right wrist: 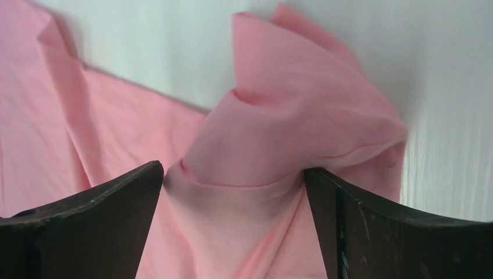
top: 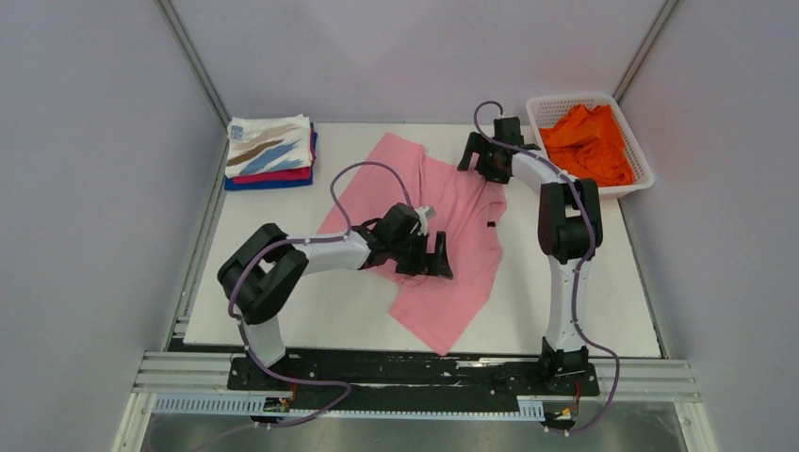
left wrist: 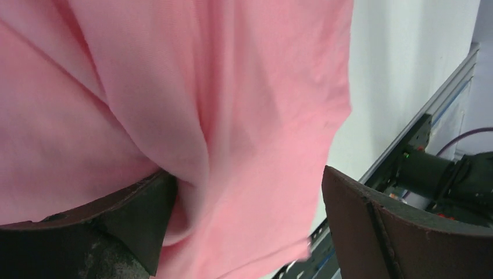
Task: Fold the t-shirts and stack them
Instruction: Flatten out the tshirt
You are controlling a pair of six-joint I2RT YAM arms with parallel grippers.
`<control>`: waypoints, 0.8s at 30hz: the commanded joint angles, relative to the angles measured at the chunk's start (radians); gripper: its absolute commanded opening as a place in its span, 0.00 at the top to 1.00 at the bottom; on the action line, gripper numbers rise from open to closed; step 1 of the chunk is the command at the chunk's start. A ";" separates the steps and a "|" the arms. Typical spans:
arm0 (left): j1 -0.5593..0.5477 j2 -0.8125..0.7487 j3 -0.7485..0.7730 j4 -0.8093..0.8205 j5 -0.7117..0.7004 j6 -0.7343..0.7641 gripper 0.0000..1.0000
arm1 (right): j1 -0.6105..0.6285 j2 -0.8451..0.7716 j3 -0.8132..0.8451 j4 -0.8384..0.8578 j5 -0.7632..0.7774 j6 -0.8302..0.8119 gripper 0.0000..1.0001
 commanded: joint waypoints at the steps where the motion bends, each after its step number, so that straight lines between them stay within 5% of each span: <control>1: -0.001 0.124 0.177 0.016 0.000 -0.020 0.00 | -0.011 0.143 0.254 -0.016 0.045 -0.105 0.00; 7: -0.001 0.084 0.341 -0.173 -0.146 0.082 0.00 | -0.027 0.099 0.341 -0.016 0.116 -0.129 0.00; 15: 0.039 -0.353 0.070 -0.453 -0.658 0.056 0.00 | -0.029 -0.321 -0.049 0.010 0.281 -0.052 0.00; 24: 0.394 -0.641 -0.220 -0.508 -0.584 -0.054 0.00 | -0.029 -0.866 -0.671 0.132 0.370 0.135 0.00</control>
